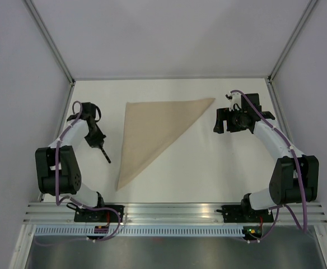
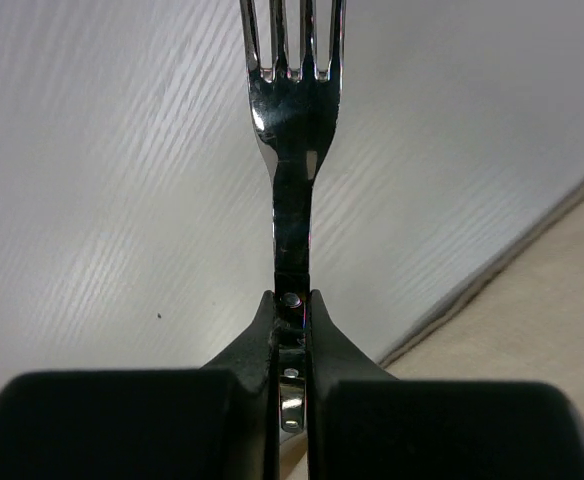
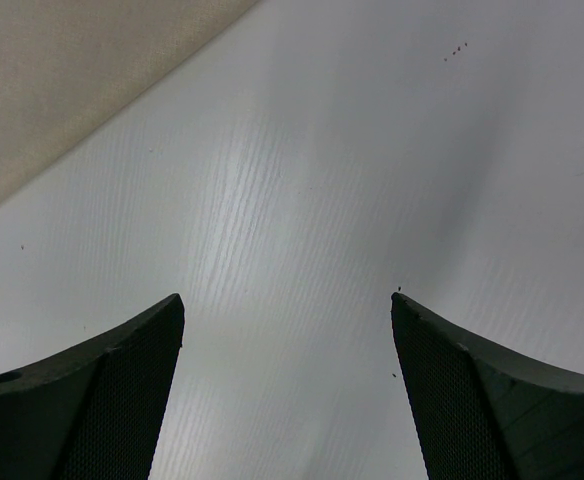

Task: Fold the napkin, place the utensils inside, and roll it up
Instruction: Grab a utensil with the left arm, then place the utensil onto the napkin

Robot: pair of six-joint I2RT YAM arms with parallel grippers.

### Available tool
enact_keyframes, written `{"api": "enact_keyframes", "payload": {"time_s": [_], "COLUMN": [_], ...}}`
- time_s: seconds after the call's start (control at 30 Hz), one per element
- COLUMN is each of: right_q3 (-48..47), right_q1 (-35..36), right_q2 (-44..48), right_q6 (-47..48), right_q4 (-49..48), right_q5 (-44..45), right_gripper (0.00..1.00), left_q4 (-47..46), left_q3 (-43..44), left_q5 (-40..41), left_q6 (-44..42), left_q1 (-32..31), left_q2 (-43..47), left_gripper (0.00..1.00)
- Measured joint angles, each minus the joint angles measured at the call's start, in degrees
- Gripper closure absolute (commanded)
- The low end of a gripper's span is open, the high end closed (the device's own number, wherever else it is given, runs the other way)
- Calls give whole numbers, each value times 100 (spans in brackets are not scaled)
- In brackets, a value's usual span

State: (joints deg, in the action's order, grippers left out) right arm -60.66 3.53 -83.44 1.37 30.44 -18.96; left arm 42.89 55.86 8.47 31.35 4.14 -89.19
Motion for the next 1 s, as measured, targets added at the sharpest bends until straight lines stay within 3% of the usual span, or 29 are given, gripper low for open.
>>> {"api": "enact_keyframes", "payload": {"time_s": [0.27,0.43,0.6,0.83,1.0], "right_q3": [0,13,55,118,181], "right_q1": [0,0,0,0,0], "right_q2": [7,214,610,857,859], "right_q6": [2,35,44,74,118], "right_q4": [0,-22,-162,-372,-413], "right_q5": [-2,52,227,518,684], "right_gripper": [11,11,11,10,10], "left_q4": [-144,-376,-505,-472,-437], "left_q3": [1318,1823,2656,3248,3484], "left_q5": [-68,-365,-964,-1602,-1845], "left_q6": [-940,-1869,-2802,-3469,-3648], "left_q1": [-173,-1351,-2702,-3434,-3755], "left_q2": [295,197,-789,-2312,-2870], "left_gripper": [98,98,98,98,98]}}
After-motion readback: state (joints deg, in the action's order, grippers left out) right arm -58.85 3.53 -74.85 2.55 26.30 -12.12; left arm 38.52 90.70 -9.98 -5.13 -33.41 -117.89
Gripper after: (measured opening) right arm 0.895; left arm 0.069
